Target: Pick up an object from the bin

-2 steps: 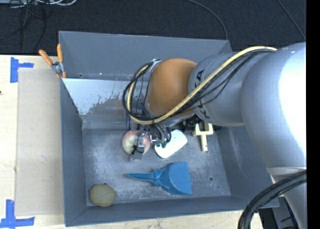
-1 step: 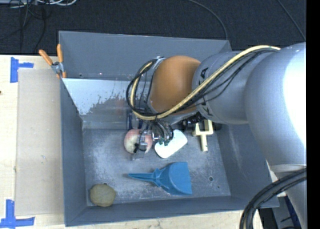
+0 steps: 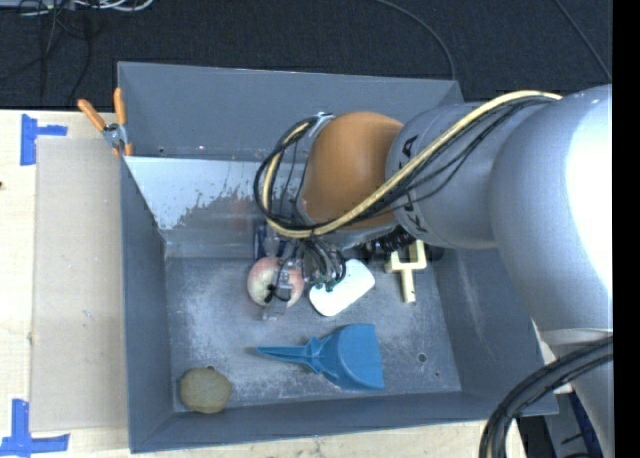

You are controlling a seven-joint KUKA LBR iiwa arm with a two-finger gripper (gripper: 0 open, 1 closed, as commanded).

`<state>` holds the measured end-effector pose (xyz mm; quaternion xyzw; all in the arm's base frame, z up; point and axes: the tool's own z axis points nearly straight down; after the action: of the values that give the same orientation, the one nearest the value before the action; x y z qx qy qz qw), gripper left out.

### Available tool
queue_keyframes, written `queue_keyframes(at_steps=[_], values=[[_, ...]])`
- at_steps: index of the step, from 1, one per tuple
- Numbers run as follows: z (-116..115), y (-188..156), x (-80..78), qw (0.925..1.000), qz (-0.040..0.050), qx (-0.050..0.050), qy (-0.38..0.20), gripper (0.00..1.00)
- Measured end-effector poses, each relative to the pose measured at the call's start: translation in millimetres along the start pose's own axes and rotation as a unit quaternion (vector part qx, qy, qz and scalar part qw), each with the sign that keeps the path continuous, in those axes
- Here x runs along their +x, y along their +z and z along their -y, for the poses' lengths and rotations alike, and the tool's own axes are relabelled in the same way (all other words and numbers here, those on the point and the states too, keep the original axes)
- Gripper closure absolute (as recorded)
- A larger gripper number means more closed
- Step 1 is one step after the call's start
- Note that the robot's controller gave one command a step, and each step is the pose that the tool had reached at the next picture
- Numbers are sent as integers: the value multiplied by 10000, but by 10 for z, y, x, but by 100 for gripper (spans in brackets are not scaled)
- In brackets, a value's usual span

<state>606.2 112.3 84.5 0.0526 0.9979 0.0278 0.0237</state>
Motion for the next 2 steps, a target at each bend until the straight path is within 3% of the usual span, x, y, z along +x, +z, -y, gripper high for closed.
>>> queue_keyframes(at_steps=[2], values=[[-13, -13, 7, 10000, -3, -6, 71, 100]])
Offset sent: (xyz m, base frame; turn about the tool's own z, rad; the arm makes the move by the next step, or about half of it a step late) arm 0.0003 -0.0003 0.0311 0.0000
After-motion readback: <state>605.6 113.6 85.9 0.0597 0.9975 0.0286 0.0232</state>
